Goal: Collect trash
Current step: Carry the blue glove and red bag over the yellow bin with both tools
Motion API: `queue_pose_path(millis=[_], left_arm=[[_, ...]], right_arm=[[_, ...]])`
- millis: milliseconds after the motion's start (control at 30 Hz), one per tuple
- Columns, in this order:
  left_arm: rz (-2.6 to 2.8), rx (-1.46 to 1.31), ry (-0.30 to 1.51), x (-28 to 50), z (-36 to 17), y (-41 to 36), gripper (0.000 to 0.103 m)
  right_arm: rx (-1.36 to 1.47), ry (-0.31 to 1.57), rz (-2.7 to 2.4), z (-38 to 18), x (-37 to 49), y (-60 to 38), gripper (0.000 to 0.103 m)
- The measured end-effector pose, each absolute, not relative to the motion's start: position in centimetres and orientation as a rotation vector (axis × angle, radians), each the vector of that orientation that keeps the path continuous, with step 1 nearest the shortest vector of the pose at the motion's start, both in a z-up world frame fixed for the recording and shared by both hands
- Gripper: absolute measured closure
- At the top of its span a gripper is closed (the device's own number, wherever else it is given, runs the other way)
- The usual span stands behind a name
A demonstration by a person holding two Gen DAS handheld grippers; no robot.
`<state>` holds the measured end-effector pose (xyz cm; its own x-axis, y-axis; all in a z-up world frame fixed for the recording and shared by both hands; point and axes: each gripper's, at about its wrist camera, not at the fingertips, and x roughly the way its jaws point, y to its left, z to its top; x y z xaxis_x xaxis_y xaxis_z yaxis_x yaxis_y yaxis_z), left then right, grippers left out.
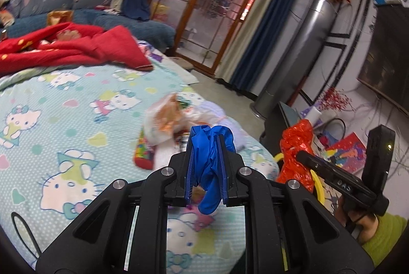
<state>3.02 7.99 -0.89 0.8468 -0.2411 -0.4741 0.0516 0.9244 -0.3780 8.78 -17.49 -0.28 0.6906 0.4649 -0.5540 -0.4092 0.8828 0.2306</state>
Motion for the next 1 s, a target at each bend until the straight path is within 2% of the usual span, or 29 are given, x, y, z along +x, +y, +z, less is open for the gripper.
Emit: queue_pose_path(millis=[500, 1000], left_arm=[[-0.343, -0.258, 0.6, 4.7, -1.2, -0.2, 0.092], [-0.516, -0.173, 0.648, 7.3, -2.2, -9.1, 0.092]], right_arm=[[0.163, 0.624, 0.309, -0.2, 8.6, -25.6, 0.074], [0.288, 0.646, 0.085, -2.4, 9.1, -34.6, 0.074]])
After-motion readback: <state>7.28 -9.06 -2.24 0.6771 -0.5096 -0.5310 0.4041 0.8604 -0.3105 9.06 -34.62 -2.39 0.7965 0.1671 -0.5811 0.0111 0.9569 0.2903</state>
